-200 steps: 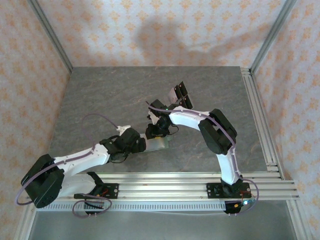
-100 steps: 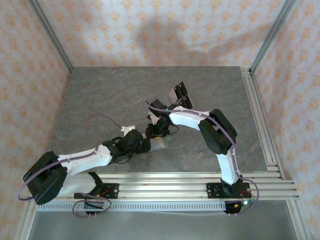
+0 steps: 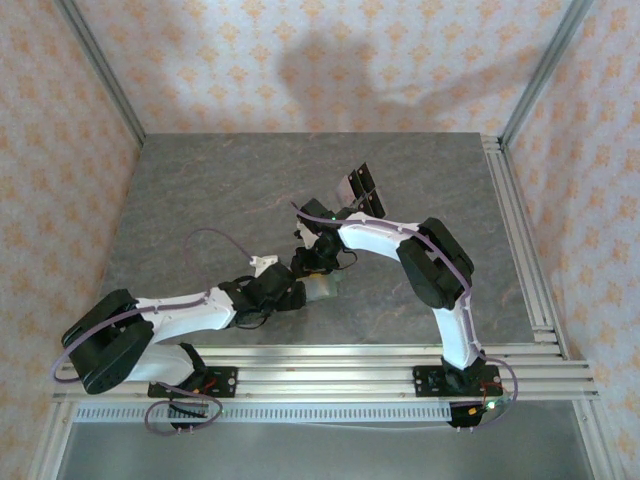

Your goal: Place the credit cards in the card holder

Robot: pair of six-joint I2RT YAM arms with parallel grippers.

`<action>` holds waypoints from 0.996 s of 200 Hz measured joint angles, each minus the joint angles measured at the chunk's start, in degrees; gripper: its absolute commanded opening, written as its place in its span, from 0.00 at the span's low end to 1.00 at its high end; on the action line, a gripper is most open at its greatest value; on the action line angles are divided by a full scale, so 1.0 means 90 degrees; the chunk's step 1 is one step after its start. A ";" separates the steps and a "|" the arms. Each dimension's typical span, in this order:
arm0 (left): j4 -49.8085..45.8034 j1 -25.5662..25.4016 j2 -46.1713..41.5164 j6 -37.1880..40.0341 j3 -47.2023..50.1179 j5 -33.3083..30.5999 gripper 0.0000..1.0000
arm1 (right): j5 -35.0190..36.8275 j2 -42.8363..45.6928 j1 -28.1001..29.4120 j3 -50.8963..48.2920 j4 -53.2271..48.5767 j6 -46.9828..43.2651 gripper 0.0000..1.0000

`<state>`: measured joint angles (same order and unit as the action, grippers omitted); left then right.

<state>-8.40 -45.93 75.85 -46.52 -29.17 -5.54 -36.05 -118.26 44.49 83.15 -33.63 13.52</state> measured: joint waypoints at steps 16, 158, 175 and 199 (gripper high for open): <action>-0.0005 -0.0024 0.0039 0.0002 -0.0007 -0.0058 1.00 | 0.0005 0.0000 0.0000 0.0002 -0.0002 0.0000 0.40; -0.0012 -0.0024 0.0119 -0.0017 -0.0041 -0.0104 1.00 | 0.0168 0.1207 -0.0240 -0.1151 0.1027 0.1294 0.44; -0.0012 -0.0024 0.0119 -0.0017 -0.0041 -0.0107 1.00 | 0.0160 0.1207 -0.0240 -0.1299 0.1107 0.1392 0.44; -0.0012 -0.0024 0.0119 -0.0017 -0.0041 -0.0107 1.00 | 0.0097 0.1205 -0.0236 -0.1396 0.1241 0.1494 0.44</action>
<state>-8.51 -46.15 76.93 -46.68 -29.54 -6.50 -35.18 -107.42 42.37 70.59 -22.46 26.96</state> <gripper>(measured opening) 0.998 0.443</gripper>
